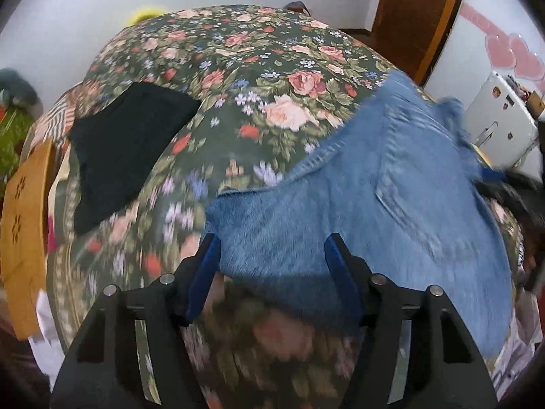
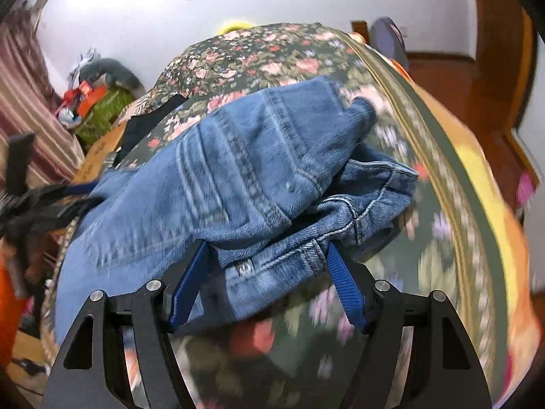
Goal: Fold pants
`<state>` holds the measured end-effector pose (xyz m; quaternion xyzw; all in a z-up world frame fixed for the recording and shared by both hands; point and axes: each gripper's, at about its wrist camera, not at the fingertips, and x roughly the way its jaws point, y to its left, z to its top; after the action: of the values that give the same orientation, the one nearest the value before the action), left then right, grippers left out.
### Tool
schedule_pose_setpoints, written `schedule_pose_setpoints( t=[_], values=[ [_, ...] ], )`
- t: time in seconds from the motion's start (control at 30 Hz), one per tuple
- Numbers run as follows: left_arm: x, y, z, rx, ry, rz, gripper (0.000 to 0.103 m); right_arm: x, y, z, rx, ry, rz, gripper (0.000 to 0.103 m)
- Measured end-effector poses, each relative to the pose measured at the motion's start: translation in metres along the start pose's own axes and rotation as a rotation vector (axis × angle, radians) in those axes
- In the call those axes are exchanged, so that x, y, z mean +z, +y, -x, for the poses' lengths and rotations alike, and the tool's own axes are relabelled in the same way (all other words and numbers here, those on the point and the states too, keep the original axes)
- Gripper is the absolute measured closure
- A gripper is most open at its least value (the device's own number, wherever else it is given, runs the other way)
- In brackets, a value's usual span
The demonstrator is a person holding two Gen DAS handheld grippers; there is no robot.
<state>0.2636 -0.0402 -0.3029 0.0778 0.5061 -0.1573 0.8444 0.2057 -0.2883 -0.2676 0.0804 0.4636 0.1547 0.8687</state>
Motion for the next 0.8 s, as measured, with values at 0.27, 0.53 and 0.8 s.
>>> schedule_pose_setpoints(
  t=[0.27, 0.53, 0.8],
  values=[
    [-0.024, -0.044, 0.022, -0.054, -0.035, 0.088, 0.042, 0.032, -0.009, 0.007, -0.067, -0.004, 0.07, 0.04],
    [-0.015, -0.057, 0.062, 0.041, -0.139, 0.088, 0.056, -0.005, 0.023, 0.071, 0.021, -0.059, 0.185, 0.04],
    [-0.004, -0.072, 0.052, -0.072, -0.09, 0.069, 0.059, -0.055, 0.043, 0.04, 0.115, 0.056, 0.162, 0.05]
  ],
)
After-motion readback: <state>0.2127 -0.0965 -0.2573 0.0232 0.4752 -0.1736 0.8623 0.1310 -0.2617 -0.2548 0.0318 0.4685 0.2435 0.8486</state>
